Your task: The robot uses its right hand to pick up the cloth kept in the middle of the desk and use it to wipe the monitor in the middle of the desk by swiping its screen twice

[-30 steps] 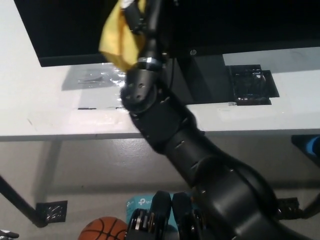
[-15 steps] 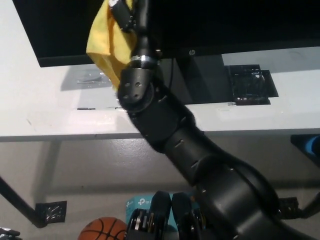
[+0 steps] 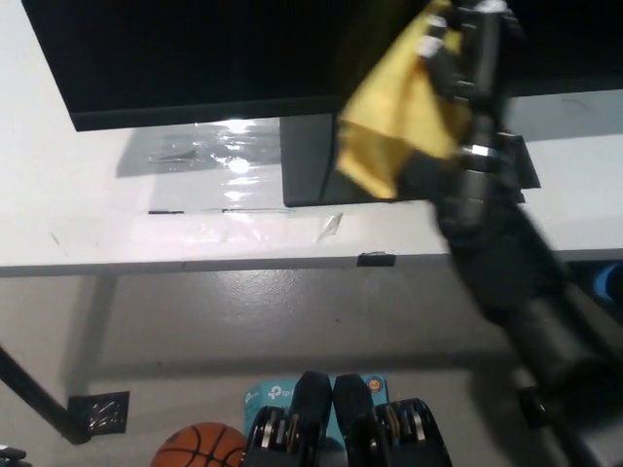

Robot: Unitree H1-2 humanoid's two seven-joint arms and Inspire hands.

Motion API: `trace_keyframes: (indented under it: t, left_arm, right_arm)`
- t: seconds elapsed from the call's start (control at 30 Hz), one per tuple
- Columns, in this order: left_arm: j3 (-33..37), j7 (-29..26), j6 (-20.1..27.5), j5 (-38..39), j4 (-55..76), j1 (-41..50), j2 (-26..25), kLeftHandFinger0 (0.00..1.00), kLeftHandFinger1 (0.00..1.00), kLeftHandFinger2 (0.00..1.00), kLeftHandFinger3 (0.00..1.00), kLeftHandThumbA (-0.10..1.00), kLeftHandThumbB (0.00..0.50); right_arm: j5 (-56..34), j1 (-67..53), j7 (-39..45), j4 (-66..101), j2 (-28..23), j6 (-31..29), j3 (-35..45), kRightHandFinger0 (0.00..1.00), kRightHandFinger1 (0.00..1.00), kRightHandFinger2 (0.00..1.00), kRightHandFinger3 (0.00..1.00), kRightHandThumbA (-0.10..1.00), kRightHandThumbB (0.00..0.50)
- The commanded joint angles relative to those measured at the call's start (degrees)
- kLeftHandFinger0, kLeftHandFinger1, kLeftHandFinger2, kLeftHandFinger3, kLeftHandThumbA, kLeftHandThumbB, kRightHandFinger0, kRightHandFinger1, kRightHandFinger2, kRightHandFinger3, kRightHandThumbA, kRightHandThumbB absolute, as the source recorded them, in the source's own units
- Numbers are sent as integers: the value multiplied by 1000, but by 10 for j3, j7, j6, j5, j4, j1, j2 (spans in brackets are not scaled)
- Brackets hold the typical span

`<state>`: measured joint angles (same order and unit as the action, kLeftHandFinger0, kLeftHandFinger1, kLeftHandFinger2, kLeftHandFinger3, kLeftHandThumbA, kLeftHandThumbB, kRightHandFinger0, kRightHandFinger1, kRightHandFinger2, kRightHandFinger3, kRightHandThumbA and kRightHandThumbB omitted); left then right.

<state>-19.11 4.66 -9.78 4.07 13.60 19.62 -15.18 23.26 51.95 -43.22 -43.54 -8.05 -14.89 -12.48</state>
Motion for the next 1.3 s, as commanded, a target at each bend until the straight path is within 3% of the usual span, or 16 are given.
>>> trace_keyframes:
  t: [0.0,0.07,0.33,0.37,0.53,0.57,0.63,0.7,0.77,0.8,0.97,1.0,1.13,1.2,1.23,1.27]
  left_arm:
    - [-10,-5,9,5,20,9,-9,238,269,401,560,175,31]
    - [-12,-8,12,4,20,9,-5,240,266,379,533,208,57]
    - [-23,-25,-7,-13,44,13,1,154,203,327,482,239,73]
    - [-23,-25,-10,-16,40,13,-1,168,218,342,507,231,71]
    - [-30,-22,-20,-10,52,12,-6,180,225,362,521,230,57]
    - [-30,-24,-20,-17,51,11,-6,176,219,356,516,242,59]
    - [-32,-22,-18,-12,56,12,-5,174,217,344,508,258,63]
    - [-33,-21,-21,-11,56,8,-6,202,236,351,521,278,64]
    - [-33,-20,-15,-12,51,8,-6,205,237,355,528,275,58]
    - [-34,-21,-11,-13,44,7,-6,186,220,347,519,261,56]
    - [-35,-24,-20,-17,54,5,-7,191,230,359,523,265,54]
    - [-35,-23,-16,-16,51,5,-7,197,237,366,529,251,45]
    - [-35,-25,-13,-19,46,4,-7,192,234,363,526,268,55]
    - [-35,-23,-19,-15,55,5,-6,198,234,358,518,268,55]
    - [-35,-23,-19,-15,53,5,-6,201,236,360,519,269,55]
    - [-35,-22,-19,-14,52,5,-7,211,245,368,529,269,46]
  right_arm:
    - [26,-2,48,44,-29,4,-2,0,0,279,353,-100,200]
    - [30,-10,44,29,-42,-6,-1,0,0,197,283,-100,199]
    - [42,6,25,-66,-56,-12,-4,0,0,196,274,-100,198]
    - [48,6,26,-81,-59,3,-8,0,0,218,264,-100,148]
    - [65,16,35,-110,-56,16,-27,0,0,206,134,-100,123]
    - [84,11,66,-110,-61,41,-50,0,0,239,127,-100,175]
    - [94,7,91,-115,-62,58,-70,0,2,296,127,-100,182]
    - [105,6,138,-107,-65,99,-91,0,5,299,117,-100,111]
    - [111,0,167,-94,-70,117,-107,0,38,370,134,-100,85]
    - [115,-15,237,-60,-79,144,-127,0,50,400,268,-100,91]
    - [123,-42,299,7,-92,183,-153,0,70,401,246,-100,43]
    - [125,-51,324,37,-99,200,-158,0,121,418,382,-100,2]
    - [123,-85,390,132,-121,244,-163,0,39,257,528,-100,13]
    - [128,-101,441,193,-140,282,-170,152,212,392,832,-87,7]
    - [130,-105,455,209,-146,290,-172,158,217,390,882,-78,1]
    - [122,-110,521,259,-160,349,-179,569,772,1000,1000,387,114]
